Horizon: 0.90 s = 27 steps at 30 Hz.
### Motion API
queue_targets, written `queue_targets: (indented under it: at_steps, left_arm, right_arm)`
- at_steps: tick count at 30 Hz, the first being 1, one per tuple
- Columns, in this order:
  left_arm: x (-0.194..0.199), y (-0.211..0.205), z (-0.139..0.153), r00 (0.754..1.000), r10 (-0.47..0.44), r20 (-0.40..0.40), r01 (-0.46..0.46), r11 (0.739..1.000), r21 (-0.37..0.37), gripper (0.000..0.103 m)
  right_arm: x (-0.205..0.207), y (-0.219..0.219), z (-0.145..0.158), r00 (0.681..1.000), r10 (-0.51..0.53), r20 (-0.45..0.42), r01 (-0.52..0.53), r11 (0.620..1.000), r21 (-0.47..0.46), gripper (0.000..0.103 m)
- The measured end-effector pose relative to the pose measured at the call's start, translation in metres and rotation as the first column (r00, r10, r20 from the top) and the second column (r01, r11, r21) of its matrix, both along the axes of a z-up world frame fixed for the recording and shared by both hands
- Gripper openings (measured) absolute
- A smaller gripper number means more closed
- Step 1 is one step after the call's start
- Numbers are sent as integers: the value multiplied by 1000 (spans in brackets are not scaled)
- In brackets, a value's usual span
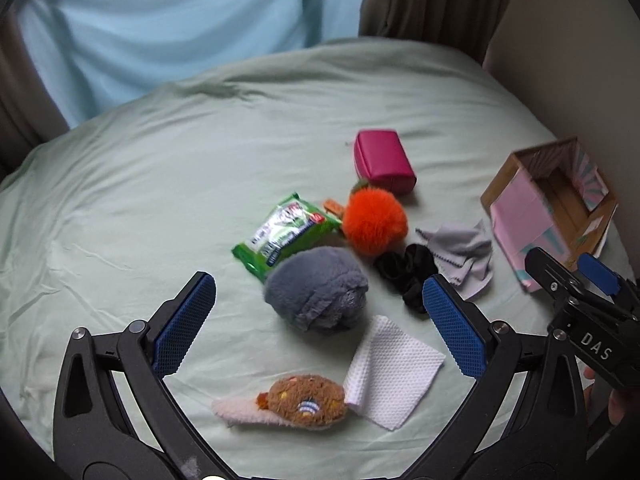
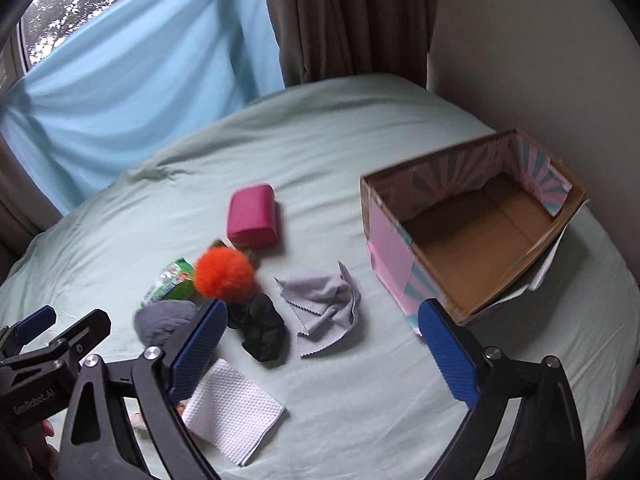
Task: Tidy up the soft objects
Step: 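Move both tools toward the items, left to grey ball, right to grey cloth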
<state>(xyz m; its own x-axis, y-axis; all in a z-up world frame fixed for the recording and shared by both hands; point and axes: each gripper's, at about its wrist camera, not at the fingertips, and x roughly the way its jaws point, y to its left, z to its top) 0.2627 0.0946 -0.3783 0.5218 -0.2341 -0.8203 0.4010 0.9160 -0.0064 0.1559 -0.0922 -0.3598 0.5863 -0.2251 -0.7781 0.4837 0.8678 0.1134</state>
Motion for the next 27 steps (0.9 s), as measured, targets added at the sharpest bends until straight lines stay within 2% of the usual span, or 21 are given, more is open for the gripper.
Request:
queue_targets:
  at_steps: [2, 7, 15, 17, 19, 22, 27]
  left_arm:
    - [7, -7, -21, 1000, -14, -13, 14, 1000, 9, 103]
    - [21, -19, -61, 999, -29, -32, 30, 999, 32, 100]
    - [34, -29, -94, 998, -33, -46, 37, 996, 85, 91]
    - [35, -28, -97, 998, -31, -45, 35, 995, 97, 88]
    - [36, -29, -101, 999, -24, -43, 29, 992, 124, 81]
    - [37, -29, -102, 999, -19, -37, 23, 992, 125, 75]
    - [31, -28, -100, 1000, -21, -18, 24, 992, 127, 60]
  right_arm:
    - [9, -1, -23, 1000, -7, -18, 7, 1000, -3, 87]
    - [28, -10, -68, 999, -13, -38, 13, 1000, -14, 84]
    - [51, -16, -117, 998, 27, -63, -30, 999, -38, 83]
    - [55, -17, -123, 996, 47, -71, -50, 998, -42, 76]
    - [60, -17, -128, 995, 62, -81, -65, 997, -45, 71]
    - [65, -18, -131, 995, 73, -74, -77, 995, -63, 66]
    - [72, -14, -129, 991, 113, -75, -119, 989, -85, 45]
